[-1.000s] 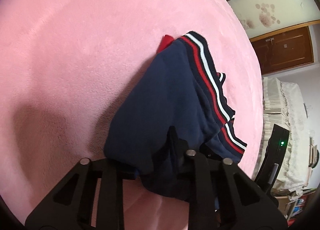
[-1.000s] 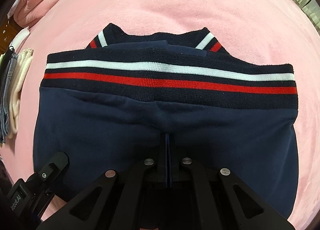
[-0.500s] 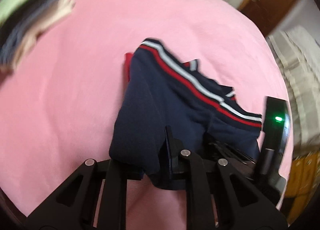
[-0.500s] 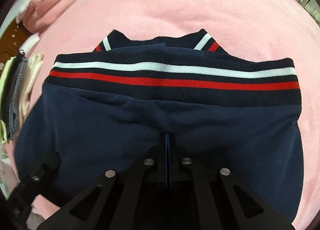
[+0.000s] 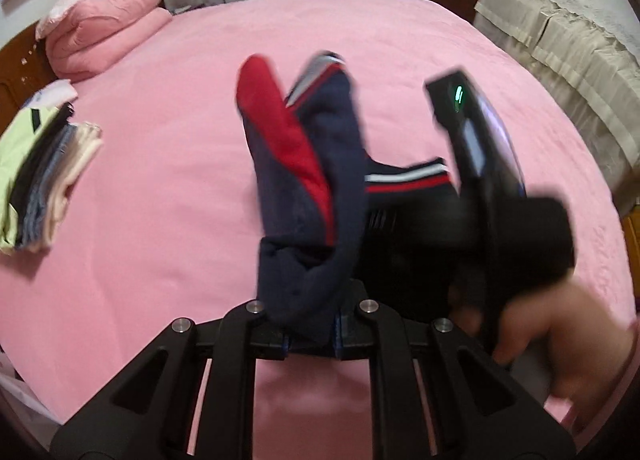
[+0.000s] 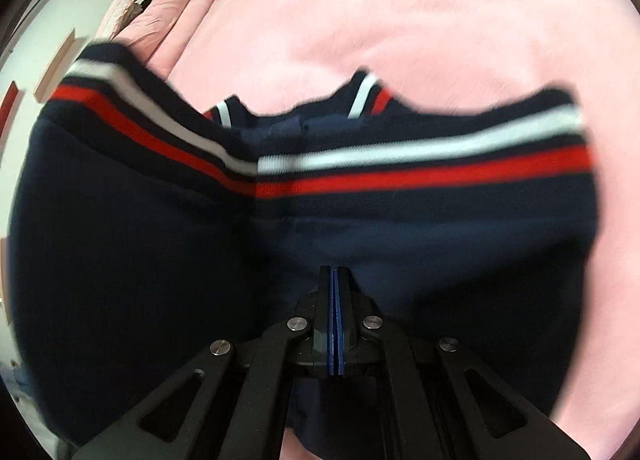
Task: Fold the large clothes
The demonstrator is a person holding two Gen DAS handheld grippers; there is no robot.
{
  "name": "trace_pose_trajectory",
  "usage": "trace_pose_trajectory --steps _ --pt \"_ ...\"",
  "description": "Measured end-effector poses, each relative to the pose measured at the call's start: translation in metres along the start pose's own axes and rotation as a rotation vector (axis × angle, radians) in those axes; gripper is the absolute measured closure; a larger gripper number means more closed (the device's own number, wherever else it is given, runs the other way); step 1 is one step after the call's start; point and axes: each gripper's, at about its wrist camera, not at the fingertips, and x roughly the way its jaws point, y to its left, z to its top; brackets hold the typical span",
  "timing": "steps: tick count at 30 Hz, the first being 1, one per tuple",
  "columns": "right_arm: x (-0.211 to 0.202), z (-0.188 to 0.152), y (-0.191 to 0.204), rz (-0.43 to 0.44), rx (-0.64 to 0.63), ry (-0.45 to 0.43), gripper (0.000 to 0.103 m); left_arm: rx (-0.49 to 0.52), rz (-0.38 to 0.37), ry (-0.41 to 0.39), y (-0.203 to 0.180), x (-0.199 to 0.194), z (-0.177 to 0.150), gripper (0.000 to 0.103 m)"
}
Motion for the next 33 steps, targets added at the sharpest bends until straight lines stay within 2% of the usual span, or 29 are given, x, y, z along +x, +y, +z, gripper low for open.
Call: trace_pose_trajectory --steps 6,10,12,14,16,18,20,22,24,25,26,27,28,33 --pt "-0.065 0.02 -0.054 0.078 0.106 -0.029 0.097 0.054 -0.039 0.025 -0.036 0.006 -0.01 0.092" --pt "-0.103 0.024 -0.081 0.079 0.141 -0.062 0.097 0.095 -0.049 0.049 -0.054 0.017 -0.021 0.092" --pt "-0.112 0.007 -0.084 0.101 0.157 -0.089 0.094 0.103 -0.058 0.063 -0.058 0.022 -0.023 0.092" --pt "-0.12 0.008 -0.088 0.18 0.178 -0.102 0.085 0.105 -0.077 0.071 -0.058 0.025 -0.025 0.092" --pt "-0.124 0.009 -0.085 0.279 0.189 -0.089 0.061 0.109 -0.094 0.07 -0.058 0.025 -0.025 0.092" --pt "-0.12 0.009 -0.084 0.313 0.173 -0.072 0.053 0.11 -0.1 0.074 -0.058 0.028 -0.023 0.092" --pt "-0.115 0.007 -0.077 0.295 0.151 -0.049 0.053 0.107 -0.101 0.079 -0.055 0.03 -0.023 0.092" --pt "-0.106 -0.002 -0.065 0.22 0.118 -0.036 0.053 0.099 -0.11 0.084 -0.051 0.033 -0.022 0.092" --pt "-0.097 -0.002 -0.061 0.183 0.088 -0.027 0.053 0.085 -0.116 0.09 -0.049 0.032 -0.021 0.092" --pt "-0.093 -0.001 -0.059 0.184 0.079 -0.022 0.06 0.082 -0.121 0.092 -0.048 0.033 -0.019 0.092" --pt "-0.092 0.0 -0.057 0.203 0.07 -0.025 0.071 0.084 -0.129 0.093 -0.047 0.032 -0.017 0.092" --pt "-0.091 -0.002 -0.054 0.208 0.064 -0.033 0.091 0.098 -0.127 0.085 -0.048 0.03 -0.016 0.092" --pt "-0.095 -0.005 -0.051 0.203 0.056 -0.048 0.098 0.124 -0.131 0.067 -0.05 0.026 -0.014 0.092" --pt "-0.144 -0.012 -0.051 0.216 0.029 -0.149 0.099 0.142 -0.246 0.052 -0.056 0.016 -0.012 0.092"
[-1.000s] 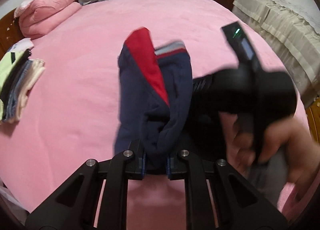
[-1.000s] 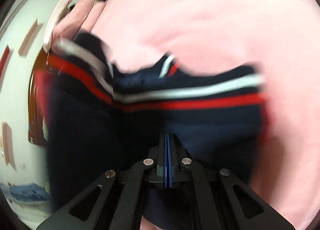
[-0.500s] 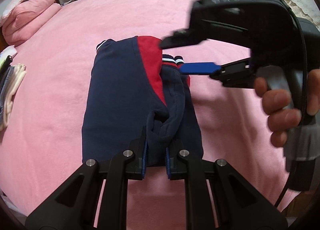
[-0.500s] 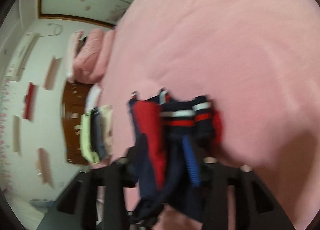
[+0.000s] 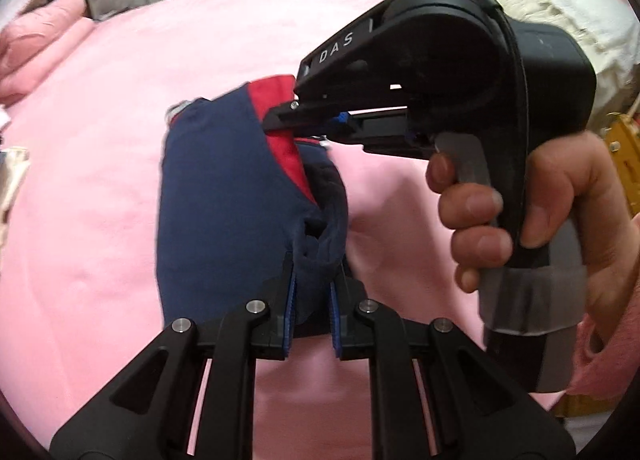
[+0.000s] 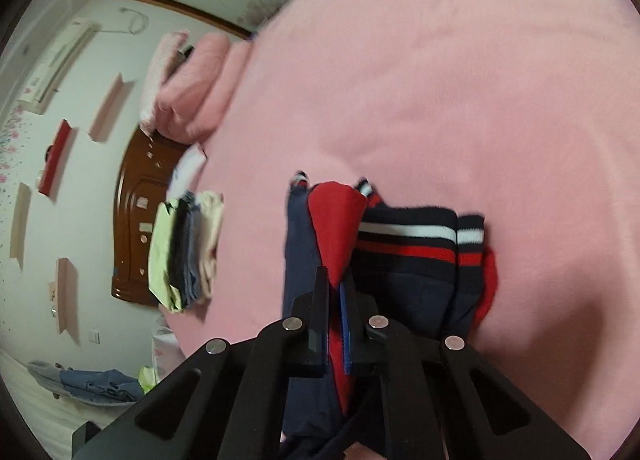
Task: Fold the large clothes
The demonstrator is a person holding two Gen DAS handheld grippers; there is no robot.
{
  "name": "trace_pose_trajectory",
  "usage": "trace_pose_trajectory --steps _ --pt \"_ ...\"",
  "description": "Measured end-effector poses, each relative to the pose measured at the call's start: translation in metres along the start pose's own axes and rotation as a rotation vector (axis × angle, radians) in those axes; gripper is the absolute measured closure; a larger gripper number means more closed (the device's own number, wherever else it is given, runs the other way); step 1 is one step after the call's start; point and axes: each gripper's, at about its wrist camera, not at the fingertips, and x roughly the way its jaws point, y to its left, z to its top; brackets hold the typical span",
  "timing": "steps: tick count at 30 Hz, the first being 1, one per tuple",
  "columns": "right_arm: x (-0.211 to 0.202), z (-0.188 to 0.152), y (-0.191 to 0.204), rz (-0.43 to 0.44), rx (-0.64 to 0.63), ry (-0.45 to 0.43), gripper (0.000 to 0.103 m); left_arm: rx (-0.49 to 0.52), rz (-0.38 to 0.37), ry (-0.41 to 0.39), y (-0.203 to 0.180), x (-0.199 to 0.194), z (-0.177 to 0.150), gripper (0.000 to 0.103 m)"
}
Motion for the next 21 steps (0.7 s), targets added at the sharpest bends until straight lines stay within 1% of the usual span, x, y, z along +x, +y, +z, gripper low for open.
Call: trace_pose_trajectory --steps 2,4,6,8,10,13,14,15,18,21 --pt "-0.014 -0.002 -0.004 -0.039 0.013 0.003 0.098 0.004 -0.006 0.036 -0.002 0.007 -0.003 0.092" --pt "-0.016 -0.001 -0.015 -0.077 0.035 0.038 0.098 -0.003 0.011 0.118 0.0 0.021 -0.007 0.091" --pt "-0.011 -0.003 -0.032 -0.11 0.068 0.079 0.098 -0.044 0.002 0.21 0.007 0.03 -0.016 0.091" --pt "-0.006 -0.008 -0.042 -0.136 0.085 0.087 0.098 -0.085 -0.013 0.248 0.015 0.028 -0.025 0.091" --pt "-0.014 -0.011 -0.041 -0.211 0.084 0.105 0.098 -0.102 -0.007 0.276 0.023 0.018 -0.034 0.091" --pt "-0.02 -0.015 -0.034 -0.294 0.088 0.115 0.098 -0.095 0.005 0.26 0.038 -0.003 -0.033 0.091" --pt "-0.028 -0.015 -0.027 -0.34 0.072 0.124 0.098 -0.094 0.007 0.246 0.046 -0.009 -0.028 0.091" --pt "-0.035 -0.015 -0.022 -0.362 0.052 0.126 0.098 -0.096 0.007 0.233 0.051 -0.014 -0.024 0.091" --pt "-0.051 -0.014 -0.009 -0.375 0.004 0.155 0.098 -0.131 0.014 0.171 0.081 -0.022 0.002 0.091" --pt "-0.061 -0.01 0.009 -0.363 -0.034 0.139 0.098 -0.21 0.06 0.096 0.119 -0.018 0.036 0.091"
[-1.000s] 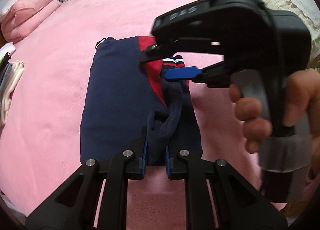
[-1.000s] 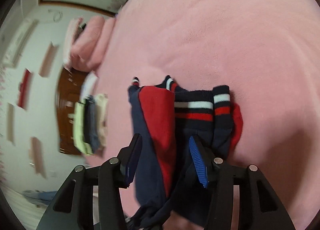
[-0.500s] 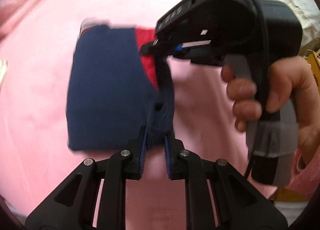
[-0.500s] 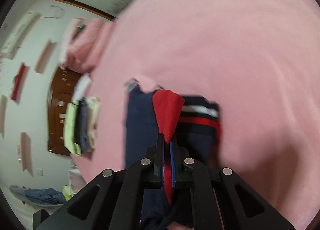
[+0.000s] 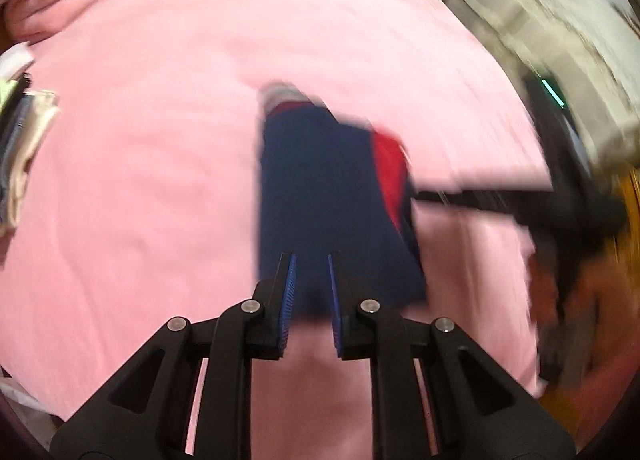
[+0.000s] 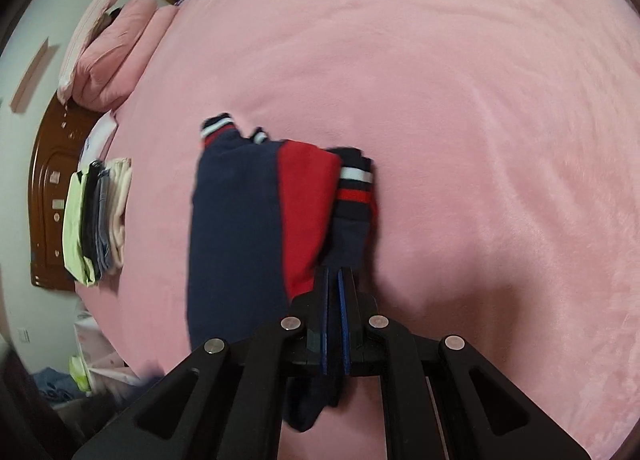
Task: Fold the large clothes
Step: 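Press the folded bundle flat and open both grippers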
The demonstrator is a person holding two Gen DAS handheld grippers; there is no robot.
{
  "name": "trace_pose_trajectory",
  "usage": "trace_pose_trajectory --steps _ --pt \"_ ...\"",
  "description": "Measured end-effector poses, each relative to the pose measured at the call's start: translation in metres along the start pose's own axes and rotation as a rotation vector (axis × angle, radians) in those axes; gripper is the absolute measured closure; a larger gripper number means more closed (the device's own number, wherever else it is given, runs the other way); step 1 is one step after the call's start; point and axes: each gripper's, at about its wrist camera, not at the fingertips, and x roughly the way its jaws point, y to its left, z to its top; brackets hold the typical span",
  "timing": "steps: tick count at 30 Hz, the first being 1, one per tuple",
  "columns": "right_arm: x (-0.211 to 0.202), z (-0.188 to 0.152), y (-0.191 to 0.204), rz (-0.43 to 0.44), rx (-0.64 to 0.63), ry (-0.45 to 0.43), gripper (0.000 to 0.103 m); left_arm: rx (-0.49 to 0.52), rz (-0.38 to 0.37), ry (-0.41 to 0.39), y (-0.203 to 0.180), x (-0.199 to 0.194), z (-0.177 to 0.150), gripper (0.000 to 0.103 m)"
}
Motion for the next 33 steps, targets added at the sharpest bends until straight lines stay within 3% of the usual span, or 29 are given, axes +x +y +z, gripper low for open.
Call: trace_pose_trajectory --steps 4,7,10,14,16,19,22,24,27,30,33 --pt "-0.022 0.005 0.017 0.095 -0.025 -0.06 0.098 -0.06 0.004 -0.007 0.018 0.03 0.045 0.091" --pt "-0.01 0.013 0.022 0.106 -0.021 -0.038 0.098 -0.135 -0.076 -0.042 0.029 0.058 0.065 0.091" --pt "0.018 0.018 0.032 0.027 0.021 0.001 0.098 -0.125 -0.096 -0.062 0.021 0.082 0.075 0.091" --pt "0.019 0.017 0.016 0.016 0.065 -0.056 0.101 -0.092 -0.083 -0.059 0.006 0.114 0.075 0.091" --pt "0.014 0.013 0.006 -0.084 0.085 -0.095 0.103 -0.091 -0.048 -0.082 0.009 0.116 0.077 0.091" --pt "-0.001 0.008 -0.004 -0.112 0.122 -0.115 0.103 -0.094 0.024 -0.061 0.012 0.122 0.08 0.091" --pt "-0.022 0.002 0.008 -0.155 0.078 -0.156 0.103 -0.116 -0.062 -0.038 0.019 0.11 0.082 0.091" --pt "-0.039 -0.007 0.014 -0.096 0.053 -0.177 0.103 -0.115 -0.133 -0.028 0.019 0.099 0.079 0.091" --pt "-0.042 -0.019 0.012 0.066 0.069 -0.119 0.103 -0.114 -0.191 0.01 0.013 0.101 0.069 0.091" --pt "-0.032 -0.031 0.012 -0.037 0.045 -0.079 0.103 -0.116 -0.115 0.047 0.008 0.117 0.06 0.091" --pt "-0.043 -0.041 -0.005 -0.128 0.072 -0.112 0.103 -0.095 -0.035 0.033 0.015 0.118 0.048 0.091"
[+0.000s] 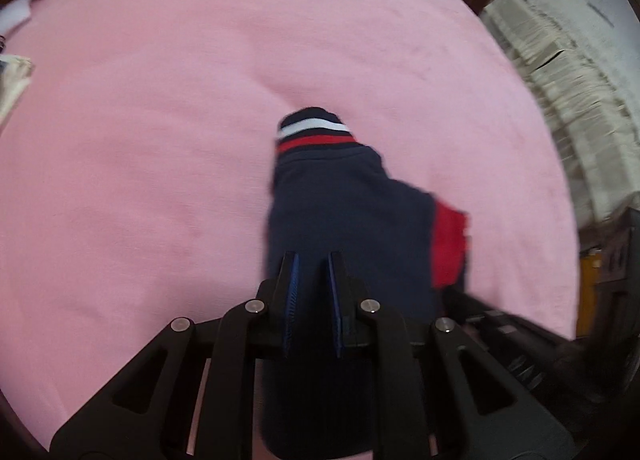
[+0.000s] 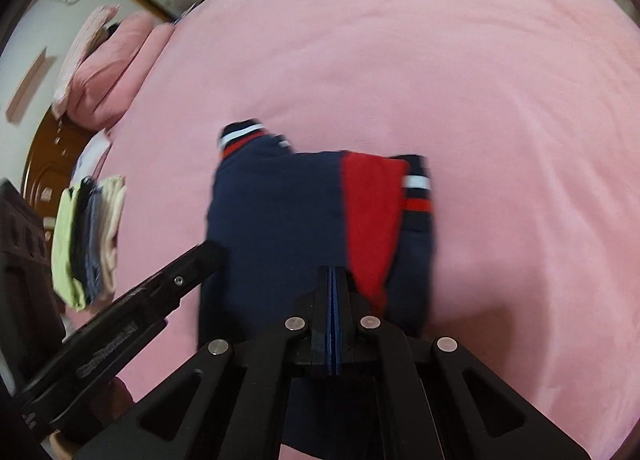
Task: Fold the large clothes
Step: 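Press the folded bundle flat and open both grippers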
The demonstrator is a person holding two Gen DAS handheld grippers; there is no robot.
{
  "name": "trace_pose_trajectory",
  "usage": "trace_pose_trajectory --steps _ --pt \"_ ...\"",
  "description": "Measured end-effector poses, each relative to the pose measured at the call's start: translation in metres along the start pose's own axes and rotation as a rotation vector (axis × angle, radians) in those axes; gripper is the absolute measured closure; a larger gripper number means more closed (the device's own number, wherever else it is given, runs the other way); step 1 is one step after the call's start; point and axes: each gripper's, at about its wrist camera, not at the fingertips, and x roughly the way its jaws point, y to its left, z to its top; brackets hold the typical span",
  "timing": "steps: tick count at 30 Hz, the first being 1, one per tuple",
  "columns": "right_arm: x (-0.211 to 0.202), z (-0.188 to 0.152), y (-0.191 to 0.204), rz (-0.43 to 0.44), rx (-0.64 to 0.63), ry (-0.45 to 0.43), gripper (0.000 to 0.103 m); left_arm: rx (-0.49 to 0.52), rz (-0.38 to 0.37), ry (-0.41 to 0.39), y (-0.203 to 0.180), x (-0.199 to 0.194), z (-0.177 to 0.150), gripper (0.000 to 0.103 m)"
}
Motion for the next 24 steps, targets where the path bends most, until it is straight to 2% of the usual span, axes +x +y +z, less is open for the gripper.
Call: trace_pose_trajectory --steps 1,3,6,8,12,13,15,18,20,22,24 --pt "-0.003 -0.001 -0.01 -0.046 0.011 0.0 0.103 0.009 0.02 -0.001 0.002 0.0 0.001 0.091" --pt "-0.009 0.0 -0.032 -0.052 0.069 0.02 0.103 0.01 0.055 0.007 0.008 -0.004 0.003 0.091" --pt "-0.032 -0.002 -0.05 -0.015 0.119 0.007 0.103 -0.025 -0.017 0.021 0.016 -0.019 0.004 0.091" --pt "-0.048 -0.007 -0.049 0.05 0.114 -0.009 0.103 -0.031 -0.068 0.03 0.015 -0.029 0.002 0.091" --pt "-0.058 -0.026 -0.034 0.267 0.092 0.022 0.103 -0.024 -0.103 0.07 0.003 -0.033 -0.017 0.091" --pt "-0.056 -0.033 -0.029 0.26 0.07 0.044 0.103 -0.026 -0.099 0.078 0.001 -0.033 -0.024 0.091" --pt "-0.053 -0.042 -0.025 0.188 0.031 0.067 0.103 -0.026 -0.049 0.093 0.0 -0.028 -0.037 0.091" --pt "-0.064 -0.051 -0.034 0.14 0.022 0.043 0.103 -0.063 0.003 0.065 0.01 -0.038 -0.046 0.091" --pt "-0.072 -0.053 -0.04 0.101 -0.022 0.031 0.103 -0.123 -0.018 0.068 0.023 -0.043 -0.049 0.091" --pt "-0.078 -0.053 -0.047 0.048 -0.031 0.029 0.101 -0.168 -0.05 0.105 0.033 -0.047 -0.051 0.091" --pt "-0.089 -0.055 -0.062 0.11 0.024 0.037 0.101 -0.162 -0.075 0.129 0.036 -0.053 -0.055 0.091"
